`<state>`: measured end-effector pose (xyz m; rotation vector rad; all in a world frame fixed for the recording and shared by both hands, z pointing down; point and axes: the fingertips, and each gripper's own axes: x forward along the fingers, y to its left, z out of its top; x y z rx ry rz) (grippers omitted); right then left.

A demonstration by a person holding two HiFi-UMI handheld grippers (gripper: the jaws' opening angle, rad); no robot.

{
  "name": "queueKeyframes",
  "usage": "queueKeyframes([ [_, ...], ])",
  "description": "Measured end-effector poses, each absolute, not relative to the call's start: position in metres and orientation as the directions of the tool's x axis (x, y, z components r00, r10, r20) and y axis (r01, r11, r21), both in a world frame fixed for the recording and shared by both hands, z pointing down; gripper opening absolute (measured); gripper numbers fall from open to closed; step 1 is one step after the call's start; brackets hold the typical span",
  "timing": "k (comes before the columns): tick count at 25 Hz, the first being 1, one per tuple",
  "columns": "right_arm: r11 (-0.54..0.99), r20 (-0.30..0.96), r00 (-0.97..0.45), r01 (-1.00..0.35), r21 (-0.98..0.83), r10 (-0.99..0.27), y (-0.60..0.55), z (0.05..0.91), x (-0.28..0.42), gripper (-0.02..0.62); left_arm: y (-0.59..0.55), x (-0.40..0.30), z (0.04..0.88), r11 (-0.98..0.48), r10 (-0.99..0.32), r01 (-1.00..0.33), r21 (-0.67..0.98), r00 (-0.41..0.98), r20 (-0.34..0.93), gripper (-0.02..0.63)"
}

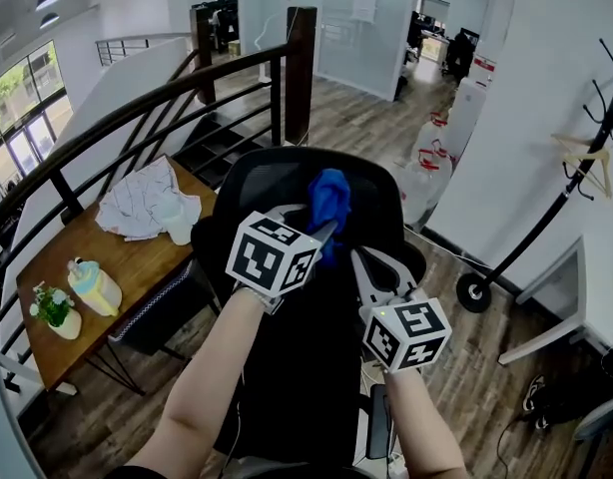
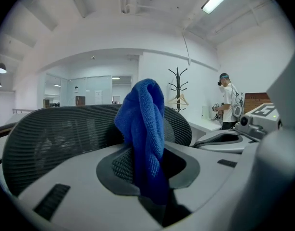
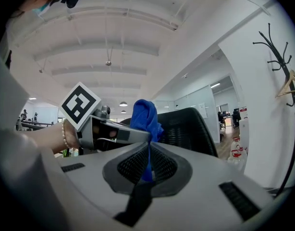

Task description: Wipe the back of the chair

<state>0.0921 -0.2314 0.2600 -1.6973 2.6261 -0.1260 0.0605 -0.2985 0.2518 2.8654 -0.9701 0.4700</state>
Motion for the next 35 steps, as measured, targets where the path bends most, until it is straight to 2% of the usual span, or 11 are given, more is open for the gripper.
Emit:
queueKeyframes([
  [23,0.578,0.047,-0.581,-0.814,-0.055,-0.813,-0.259,0.252,-0.020,0.029,-0.313,-0.083,0.247,-0.619,-0.752,-0.785,0.018,0.599,0.275,0.110],
  [35,0.591,0.011,-0.593,-0.804,-0.068,-0.805,-0.240,0.251,-0.019,0.029,-0.291,-0.117,0.240,-0.556,-0.802,-0.827,0.082,0.560,0.210,0.110],
])
